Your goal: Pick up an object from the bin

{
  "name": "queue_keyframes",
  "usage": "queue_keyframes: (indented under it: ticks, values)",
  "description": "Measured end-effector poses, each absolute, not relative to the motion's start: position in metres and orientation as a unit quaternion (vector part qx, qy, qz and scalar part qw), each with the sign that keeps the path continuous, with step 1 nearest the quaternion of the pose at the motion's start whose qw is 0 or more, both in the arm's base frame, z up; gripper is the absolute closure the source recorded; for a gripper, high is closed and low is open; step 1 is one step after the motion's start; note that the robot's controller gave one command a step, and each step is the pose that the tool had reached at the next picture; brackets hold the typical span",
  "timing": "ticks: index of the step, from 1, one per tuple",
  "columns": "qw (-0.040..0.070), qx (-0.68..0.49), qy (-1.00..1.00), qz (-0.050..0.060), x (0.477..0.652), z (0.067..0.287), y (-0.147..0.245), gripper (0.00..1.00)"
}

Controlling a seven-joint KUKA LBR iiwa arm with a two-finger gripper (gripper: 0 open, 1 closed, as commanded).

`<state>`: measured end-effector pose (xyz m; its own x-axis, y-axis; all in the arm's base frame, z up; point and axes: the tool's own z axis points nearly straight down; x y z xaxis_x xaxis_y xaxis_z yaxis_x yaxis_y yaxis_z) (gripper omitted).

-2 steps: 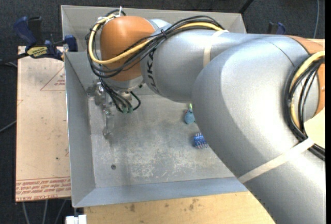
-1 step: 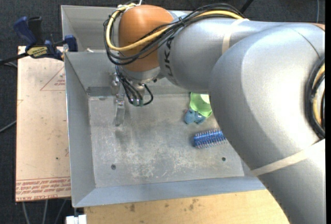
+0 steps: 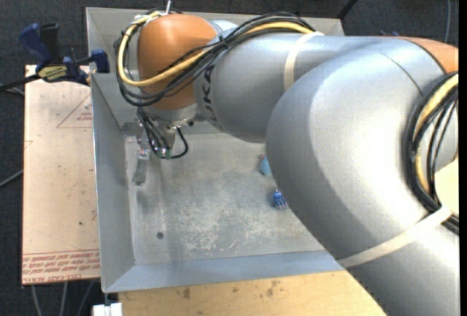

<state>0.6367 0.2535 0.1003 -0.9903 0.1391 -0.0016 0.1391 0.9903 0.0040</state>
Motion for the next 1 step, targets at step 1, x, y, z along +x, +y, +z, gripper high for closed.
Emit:
queue_keyframes:
  ticks: [1]
  values:
    - [-0.003, 0.183, 0.983, 0.0, 0.6499, 0.0696, 0.2501, 0.0]
